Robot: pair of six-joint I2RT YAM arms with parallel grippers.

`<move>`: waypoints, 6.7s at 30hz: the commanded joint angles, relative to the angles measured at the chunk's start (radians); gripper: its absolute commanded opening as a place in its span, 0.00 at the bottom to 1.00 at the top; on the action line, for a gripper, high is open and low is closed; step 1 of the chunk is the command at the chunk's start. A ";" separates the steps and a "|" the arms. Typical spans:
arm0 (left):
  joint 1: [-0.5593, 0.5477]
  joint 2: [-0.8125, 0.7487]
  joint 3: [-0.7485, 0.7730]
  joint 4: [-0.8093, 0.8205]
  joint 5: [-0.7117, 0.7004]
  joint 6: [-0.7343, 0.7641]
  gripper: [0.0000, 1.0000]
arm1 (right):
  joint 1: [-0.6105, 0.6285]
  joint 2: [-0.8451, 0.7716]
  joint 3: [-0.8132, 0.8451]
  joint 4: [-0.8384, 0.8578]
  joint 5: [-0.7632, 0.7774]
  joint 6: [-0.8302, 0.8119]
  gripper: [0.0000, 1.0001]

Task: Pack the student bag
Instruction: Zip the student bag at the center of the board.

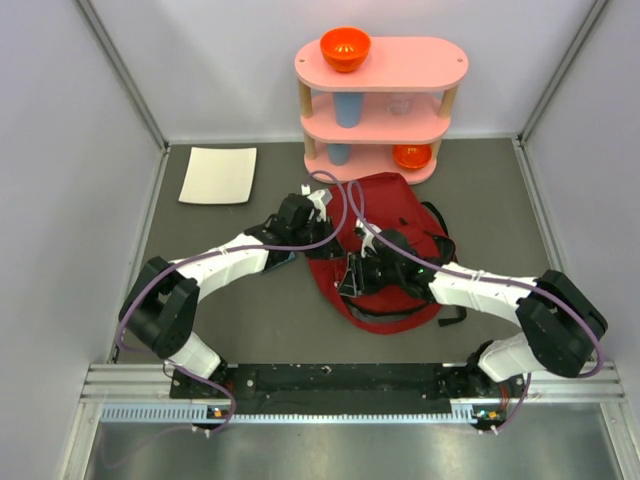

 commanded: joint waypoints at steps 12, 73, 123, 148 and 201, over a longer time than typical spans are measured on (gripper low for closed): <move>-0.001 -0.056 0.035 0.043 0.059 -0.009 0.02 | 0.011 0.047 0.045 0.034 0.010 -0.025 0.31; 0.030 -0.119 -0.324 0.453 -0.101 -0.308 0.49 | 0.065 -0.174 -0.027 -0.019 -0.055 0.038 0.00; 0.173 -0.502 -0.518 0.197 0.060 -0.223 0.99 | 0.131 -0.057 0.056 -0.028 -0.021 0.038 0.00; 0.018 -0.290 -0.525 0.483 -0.064 -0.414 0.19 | 0.131 -0.118 -0.030 -0.045 -0.035 0.040 0.00; 0.108 -0.605 -0.597 0.247 0.025 -0.415 0.99 | 0.133 -0.086 0.045 -0.020 -0.059 -0.019 0.00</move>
